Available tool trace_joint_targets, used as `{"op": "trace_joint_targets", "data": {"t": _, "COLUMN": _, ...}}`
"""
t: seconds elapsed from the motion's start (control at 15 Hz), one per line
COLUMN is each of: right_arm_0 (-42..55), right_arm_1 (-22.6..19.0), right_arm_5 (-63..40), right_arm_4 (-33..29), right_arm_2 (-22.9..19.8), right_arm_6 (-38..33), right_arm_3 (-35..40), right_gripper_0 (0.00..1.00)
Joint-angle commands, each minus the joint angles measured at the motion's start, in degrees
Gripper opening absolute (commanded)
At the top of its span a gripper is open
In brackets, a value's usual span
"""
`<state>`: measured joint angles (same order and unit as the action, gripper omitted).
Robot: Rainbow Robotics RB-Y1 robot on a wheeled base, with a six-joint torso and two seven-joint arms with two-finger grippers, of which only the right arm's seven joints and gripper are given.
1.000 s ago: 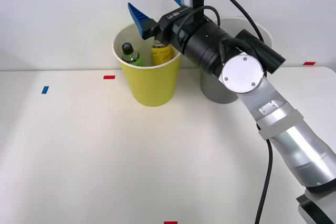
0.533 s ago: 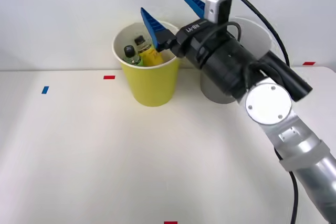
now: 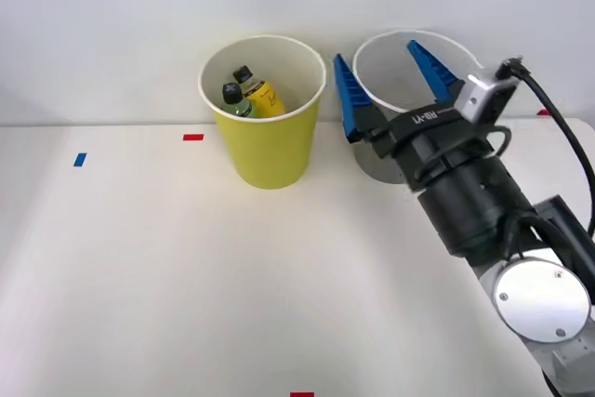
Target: Put cans in the gray bin, plastic bottles in the light green bin
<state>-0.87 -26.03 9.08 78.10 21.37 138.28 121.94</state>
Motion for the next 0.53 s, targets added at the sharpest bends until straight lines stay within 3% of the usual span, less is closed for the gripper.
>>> {"op": "trace_joint_targets", "data": {"t": 0.07, "right_arm_0": 7.55, "right_arm_1": -2.0, "right_arm_5": 7.45, "right_arm_4": -4.88, "right_arm_2": -0.01, "right_arm_6": -0.38, "right_arm_3": 0.67, "right_gripper_0": 1.0}}
{"op": "trace_joint_targets", "data": {"t": 0.53, "right_arm_0": 19.68, "right_arm_1": -2.8, "right_arm_5": 10.44, "right_arm_4": -14.46, "right_arm_2": -6.16, "right_arm_6": -0.03, "right_arm_3": 0.67, "right_gripper_0": 1.0}}
